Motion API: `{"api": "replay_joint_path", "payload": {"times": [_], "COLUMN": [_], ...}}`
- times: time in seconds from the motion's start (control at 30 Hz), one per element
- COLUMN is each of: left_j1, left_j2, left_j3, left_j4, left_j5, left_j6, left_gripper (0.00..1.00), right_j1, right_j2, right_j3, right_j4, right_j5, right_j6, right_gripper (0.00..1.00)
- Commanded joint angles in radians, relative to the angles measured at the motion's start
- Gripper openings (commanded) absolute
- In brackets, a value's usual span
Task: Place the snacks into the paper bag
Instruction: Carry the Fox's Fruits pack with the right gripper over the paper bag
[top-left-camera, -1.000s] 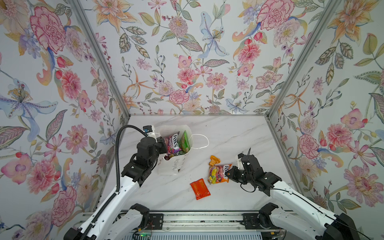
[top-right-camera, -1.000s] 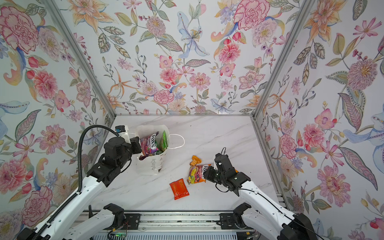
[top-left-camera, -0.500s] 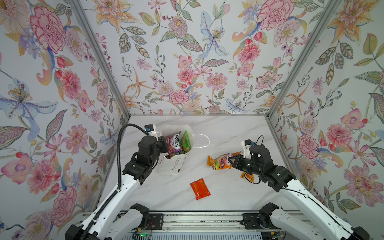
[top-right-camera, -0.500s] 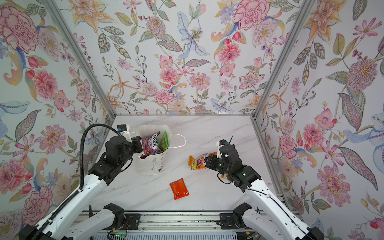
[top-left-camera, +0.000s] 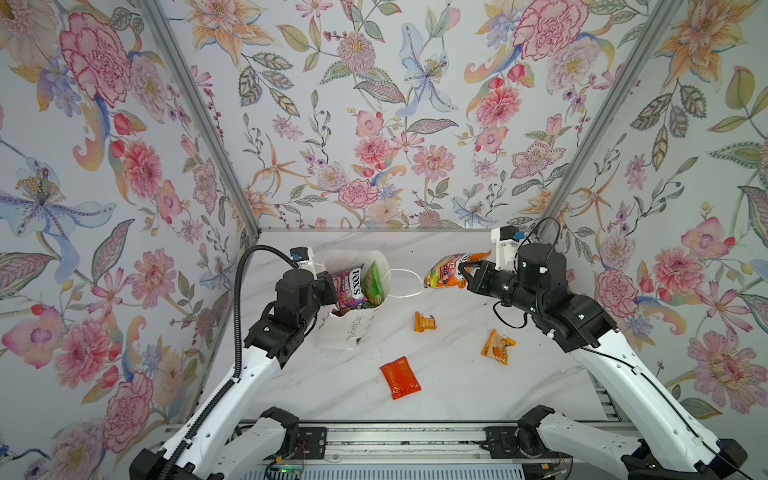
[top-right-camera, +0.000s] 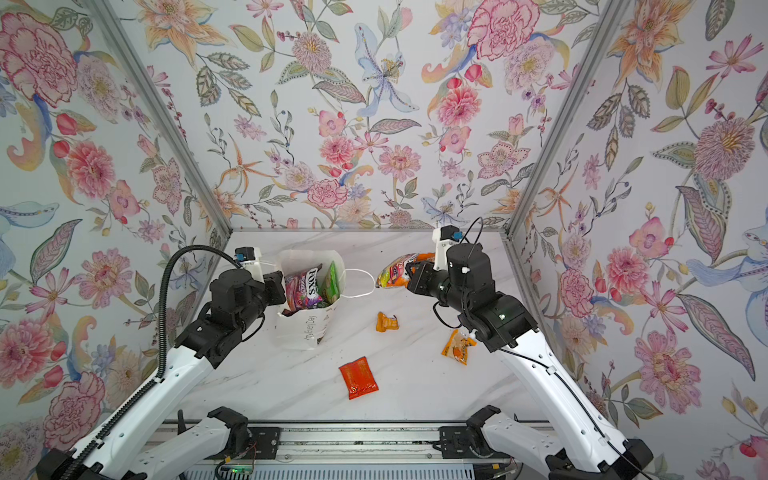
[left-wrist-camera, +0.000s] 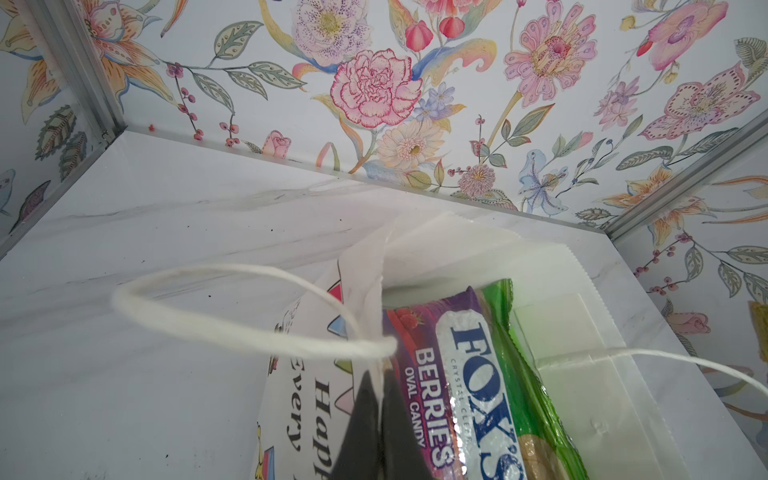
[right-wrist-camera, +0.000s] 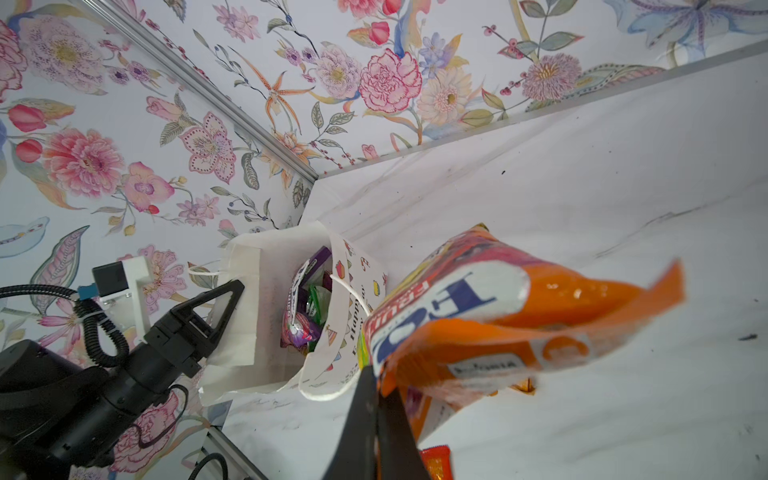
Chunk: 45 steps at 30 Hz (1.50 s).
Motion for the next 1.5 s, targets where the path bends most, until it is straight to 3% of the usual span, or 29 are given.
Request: {"api": "replay_joint_path", "payload": {"times": [0.0, 0.23, 0.67, 0.97, 1.3, 1.47], "left_j1": [0.004, 0.003, 0.004, 0.004, 0.004, 0.004], "left_j2": [-0.006, -0.012, -0.009, -0.007, -0.02, -0.021], "left_j3": [0.044, 0.046, 0.048, 0.067, 0.097, 0.104], "left_j4": [0.046, 0.042, 0.037, 0.011, -0.026, -0.027], "left_j5": [0.002, 0.001, 0.006, 0.001, -0.002, -0.005], "left_j6": [0.016, 0.013, 0.018, 0.027, 0.031, 0.028], "left_gripper": [0.0, 0.0, 0.0, 0.0, 0.0, 0.0], "right_j1": [0.041, 0.198, 0.344, 0.394, 0.408, 0.417], "right_j2": [0.039, 0.159, 0.389, 0.561, 0.655, 0.689], "right_j3": [0.111, 0.291, 0.448, 0.531, 0.567, 0.572], "right_j4": [0.023, 0.025, 0.076, 0.095, 0.095, 0.093], "right_j5": [0.045, 0.122, 0.064, -0.019, -0.112, -0.104], "right_j6": [-0.064, -0.135, -0.148, -0.177, -0.257, -0.287], "right_gripper": [0.0, 0.0, 0.0, 0.0, 0.0, 0.0]}}
